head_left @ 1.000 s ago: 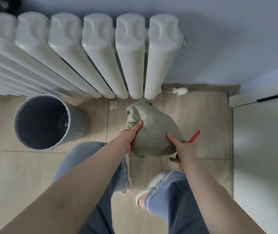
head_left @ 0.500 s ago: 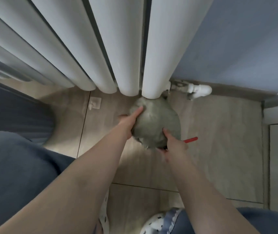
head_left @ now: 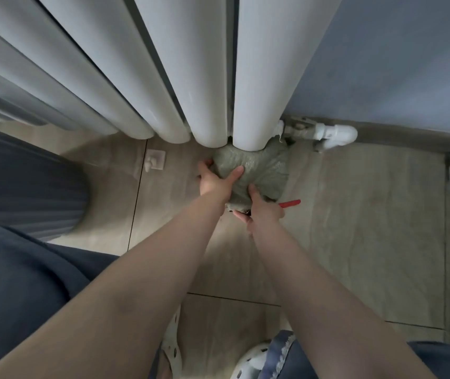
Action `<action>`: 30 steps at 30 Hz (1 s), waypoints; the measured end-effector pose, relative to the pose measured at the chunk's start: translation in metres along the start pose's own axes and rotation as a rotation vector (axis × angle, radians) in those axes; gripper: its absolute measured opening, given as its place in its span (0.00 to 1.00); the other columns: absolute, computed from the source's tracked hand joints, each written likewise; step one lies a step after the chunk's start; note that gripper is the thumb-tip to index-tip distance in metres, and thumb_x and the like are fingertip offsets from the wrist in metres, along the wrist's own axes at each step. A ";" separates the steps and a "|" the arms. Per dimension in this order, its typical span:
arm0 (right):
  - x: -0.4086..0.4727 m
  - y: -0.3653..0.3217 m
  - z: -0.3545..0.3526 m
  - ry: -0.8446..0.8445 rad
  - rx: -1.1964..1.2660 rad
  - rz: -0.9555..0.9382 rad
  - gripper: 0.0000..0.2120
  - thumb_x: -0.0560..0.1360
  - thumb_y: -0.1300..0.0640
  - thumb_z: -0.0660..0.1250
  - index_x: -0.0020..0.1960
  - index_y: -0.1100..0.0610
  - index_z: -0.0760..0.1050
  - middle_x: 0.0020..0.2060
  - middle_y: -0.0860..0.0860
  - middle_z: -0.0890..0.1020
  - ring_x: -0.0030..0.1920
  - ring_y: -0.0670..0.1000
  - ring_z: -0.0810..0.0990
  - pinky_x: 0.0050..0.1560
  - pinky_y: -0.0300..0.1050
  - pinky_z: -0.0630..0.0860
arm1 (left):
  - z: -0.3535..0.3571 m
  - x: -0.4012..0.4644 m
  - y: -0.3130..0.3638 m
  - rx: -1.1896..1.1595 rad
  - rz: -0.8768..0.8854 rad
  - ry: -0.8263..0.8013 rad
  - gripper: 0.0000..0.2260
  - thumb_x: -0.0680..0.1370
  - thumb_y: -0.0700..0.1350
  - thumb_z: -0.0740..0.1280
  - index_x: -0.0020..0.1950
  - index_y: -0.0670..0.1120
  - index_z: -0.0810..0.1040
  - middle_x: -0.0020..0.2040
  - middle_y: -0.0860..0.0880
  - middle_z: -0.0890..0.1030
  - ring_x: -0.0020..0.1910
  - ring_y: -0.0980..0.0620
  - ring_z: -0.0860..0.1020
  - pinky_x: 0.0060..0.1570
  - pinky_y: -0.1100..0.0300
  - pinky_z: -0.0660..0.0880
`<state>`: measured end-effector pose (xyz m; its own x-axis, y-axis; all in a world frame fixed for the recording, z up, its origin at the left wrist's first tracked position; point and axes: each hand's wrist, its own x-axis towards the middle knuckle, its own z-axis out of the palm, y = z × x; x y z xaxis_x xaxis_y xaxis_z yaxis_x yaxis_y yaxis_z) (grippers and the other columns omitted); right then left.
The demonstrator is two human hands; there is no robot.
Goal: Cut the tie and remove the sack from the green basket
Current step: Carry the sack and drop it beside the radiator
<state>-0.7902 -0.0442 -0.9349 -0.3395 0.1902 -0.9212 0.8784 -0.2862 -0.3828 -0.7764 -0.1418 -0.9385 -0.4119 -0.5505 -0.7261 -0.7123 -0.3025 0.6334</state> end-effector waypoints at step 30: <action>0.039 -0.047 0.032 -0.094 -0.150 -0.311 0.47 0.58 0.48 0.83 0.69 0.59 0.64 0.58 0.52 0.81 0.55 0.52 0.82 0.56 0.55 0.80 | 0.020 0.036 0.013 -0.211 0.006 -0.026 0.41 0.69 0.52 0.77 0.75 0.52 0.57 0.70 0.46 0.68 0.66 0.44 0.71 0.56 0.55 0.69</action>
<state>-0.8556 -0.0531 -0.9551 -0.6220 0.1571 -0.7671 0.7652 -0.0859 -0.6380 -0.8118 -0.1503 -0.9611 -0.4322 -0.5336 -0.7270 -0.5763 -0.4566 0.6778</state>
